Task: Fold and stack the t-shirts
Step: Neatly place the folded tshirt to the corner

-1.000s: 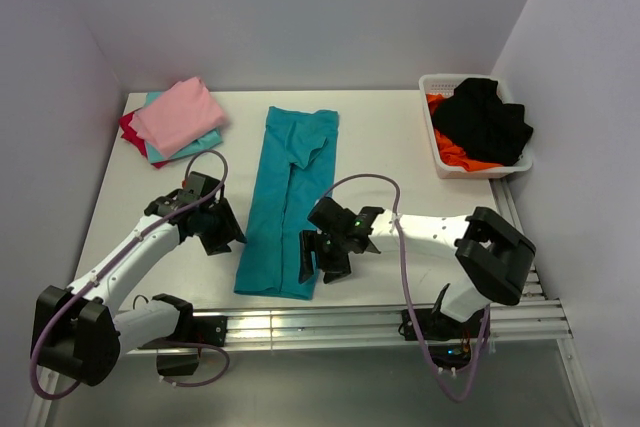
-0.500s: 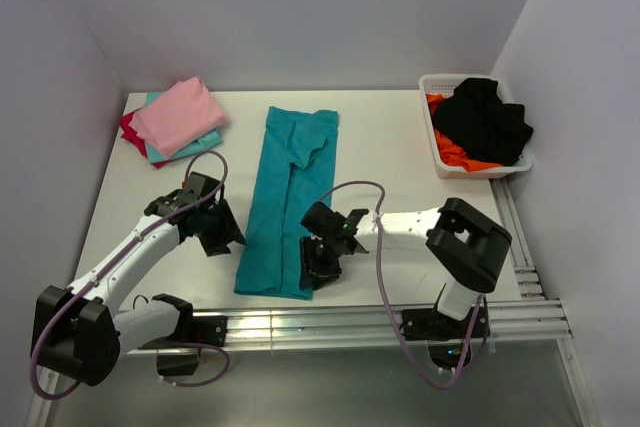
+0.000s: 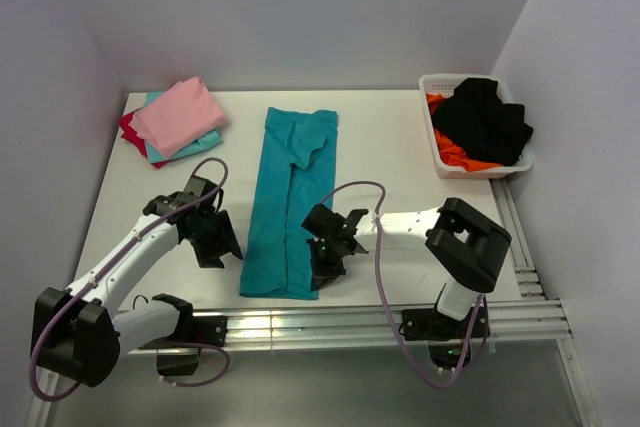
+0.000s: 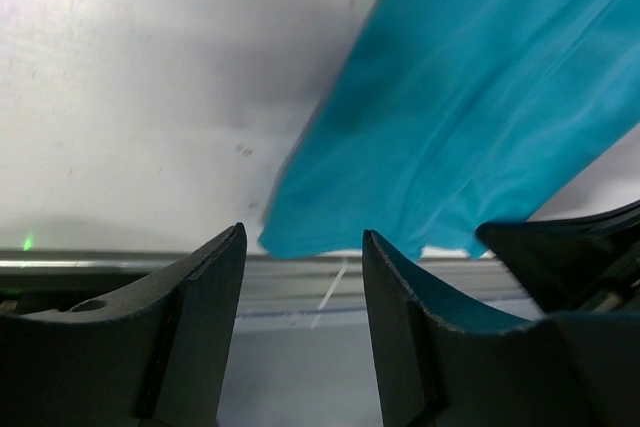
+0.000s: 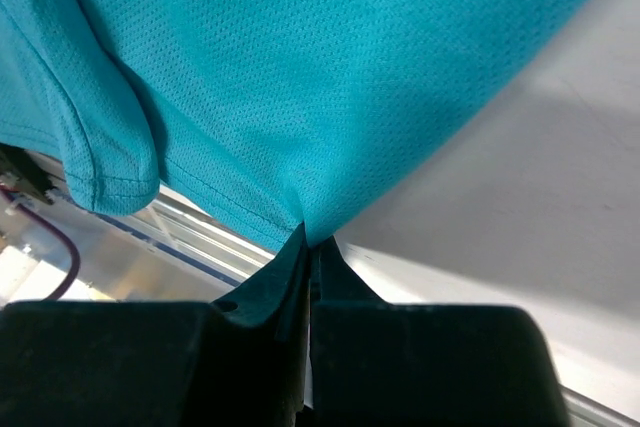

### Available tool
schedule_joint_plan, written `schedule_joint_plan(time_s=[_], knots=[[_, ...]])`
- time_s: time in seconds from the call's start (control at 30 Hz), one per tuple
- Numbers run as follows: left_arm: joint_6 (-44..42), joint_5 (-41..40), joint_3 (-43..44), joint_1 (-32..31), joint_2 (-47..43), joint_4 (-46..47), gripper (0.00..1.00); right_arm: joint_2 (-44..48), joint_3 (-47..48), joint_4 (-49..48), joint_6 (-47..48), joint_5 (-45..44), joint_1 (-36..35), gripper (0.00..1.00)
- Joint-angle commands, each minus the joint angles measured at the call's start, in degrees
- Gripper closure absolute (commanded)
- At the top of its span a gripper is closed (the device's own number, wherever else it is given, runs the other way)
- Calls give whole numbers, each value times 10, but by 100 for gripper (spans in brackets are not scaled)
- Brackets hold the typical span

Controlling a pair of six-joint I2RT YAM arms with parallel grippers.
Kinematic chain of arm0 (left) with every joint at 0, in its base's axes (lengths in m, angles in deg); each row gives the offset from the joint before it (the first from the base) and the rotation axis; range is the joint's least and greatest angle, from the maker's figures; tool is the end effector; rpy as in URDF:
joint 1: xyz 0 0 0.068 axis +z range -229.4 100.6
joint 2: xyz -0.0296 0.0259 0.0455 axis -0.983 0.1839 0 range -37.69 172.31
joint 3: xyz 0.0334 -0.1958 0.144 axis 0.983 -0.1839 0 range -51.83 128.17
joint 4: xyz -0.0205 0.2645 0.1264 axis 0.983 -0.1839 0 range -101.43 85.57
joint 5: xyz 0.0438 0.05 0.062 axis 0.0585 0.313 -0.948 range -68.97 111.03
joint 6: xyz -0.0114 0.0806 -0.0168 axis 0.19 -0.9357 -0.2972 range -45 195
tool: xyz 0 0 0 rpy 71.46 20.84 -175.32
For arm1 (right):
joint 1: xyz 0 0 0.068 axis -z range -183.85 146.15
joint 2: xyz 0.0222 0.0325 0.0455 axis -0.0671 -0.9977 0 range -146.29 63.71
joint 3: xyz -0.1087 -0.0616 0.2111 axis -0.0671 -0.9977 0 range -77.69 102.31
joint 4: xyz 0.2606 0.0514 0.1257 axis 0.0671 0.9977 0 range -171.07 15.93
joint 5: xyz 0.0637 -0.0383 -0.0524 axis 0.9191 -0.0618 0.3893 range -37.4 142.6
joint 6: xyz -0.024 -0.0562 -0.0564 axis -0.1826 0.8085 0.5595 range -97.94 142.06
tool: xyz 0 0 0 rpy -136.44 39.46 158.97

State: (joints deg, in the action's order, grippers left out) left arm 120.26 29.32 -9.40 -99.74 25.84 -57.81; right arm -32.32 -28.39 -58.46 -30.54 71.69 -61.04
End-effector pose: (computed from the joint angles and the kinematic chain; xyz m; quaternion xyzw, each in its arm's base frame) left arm 0.2180 -0.0920 0.1392 -0.2037 0.9671 -0.1332 0.0743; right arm 0.1589 0.2903 0.0519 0.0686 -0.9682 -0.2385 0.0318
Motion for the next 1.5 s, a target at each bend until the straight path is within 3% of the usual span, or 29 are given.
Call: schedule_joint_plan(time_s=[0.0, 0.17, 0.5, 0.77, 1.03, 1.47], knots=[[-34, 26, -1, -1, -29, -50, 43, 24, 12, 46, 20, -34, 8, 100], [-19, 80, -45, -8, -38, 5, 44, 23, 17, 58, 26, -38, 19, 100], [47, 72, -61, -104, 18, 78, 45, -4, 34, 62, 28, -35, 27, 100], [74, 65, -93, -135, 32, 120, 46, -28, 48, 59, 24, -31, 27, 100], [128, -50, -69, -149, -9, 56, 45, -29, 37, 49, 23, -27, 27, 100], [159, -31, -104, -155, -3, 100, 47, -28, 41, 58, 33, -30, 27, 100]])
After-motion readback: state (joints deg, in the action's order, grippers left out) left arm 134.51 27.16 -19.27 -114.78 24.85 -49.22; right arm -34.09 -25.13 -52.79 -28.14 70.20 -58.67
